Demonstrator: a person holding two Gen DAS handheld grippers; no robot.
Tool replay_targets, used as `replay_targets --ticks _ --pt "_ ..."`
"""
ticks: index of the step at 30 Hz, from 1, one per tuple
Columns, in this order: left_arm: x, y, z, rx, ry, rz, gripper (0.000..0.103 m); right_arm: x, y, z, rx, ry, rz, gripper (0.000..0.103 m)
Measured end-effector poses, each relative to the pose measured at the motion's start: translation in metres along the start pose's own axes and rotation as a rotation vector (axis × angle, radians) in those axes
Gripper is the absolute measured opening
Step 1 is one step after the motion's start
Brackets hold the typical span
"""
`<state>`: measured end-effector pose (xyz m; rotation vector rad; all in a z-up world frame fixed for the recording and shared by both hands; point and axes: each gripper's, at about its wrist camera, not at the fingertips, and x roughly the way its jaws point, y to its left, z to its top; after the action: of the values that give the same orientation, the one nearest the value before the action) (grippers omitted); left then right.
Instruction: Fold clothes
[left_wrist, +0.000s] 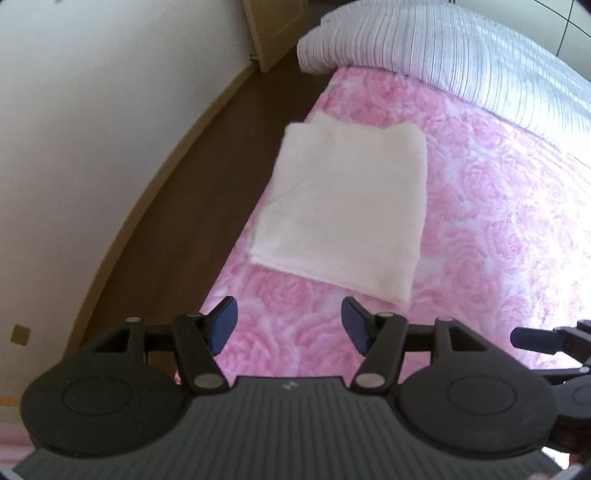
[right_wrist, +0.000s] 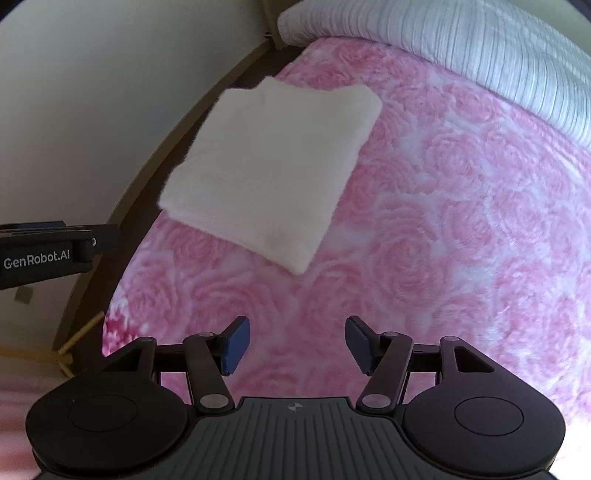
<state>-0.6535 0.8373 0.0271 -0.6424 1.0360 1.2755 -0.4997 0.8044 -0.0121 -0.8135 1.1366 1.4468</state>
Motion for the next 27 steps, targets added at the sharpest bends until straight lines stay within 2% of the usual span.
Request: replay_targets --ticks 8,13,19,27 --pt "-0.055 -0.036 -0.022 -0.054 -0.014 -0.009 0.059 -0.050 -0.017 -0.016 -0.051 -0.027 -0.007 0.061" --pt "-0.090 -0.050 -0.031 -0.078 -0.064 -0.010 0.059 -0.078 -0.030 -0.021 -0.043 -0.054 0.007 0.061" --pt "-0.094 -0.055 -0.019 -0.094 -0.095 -0.025 0.057 -0.098 -0.040 -0.015 0.019 -0.109 0.038 0.061" --pt "-0.080 -0.050 0.005 -0.081 -0.056 -0.024 0.056 -0.097 -0.039 0.001 0.034 -0.105 0.030 0.061"
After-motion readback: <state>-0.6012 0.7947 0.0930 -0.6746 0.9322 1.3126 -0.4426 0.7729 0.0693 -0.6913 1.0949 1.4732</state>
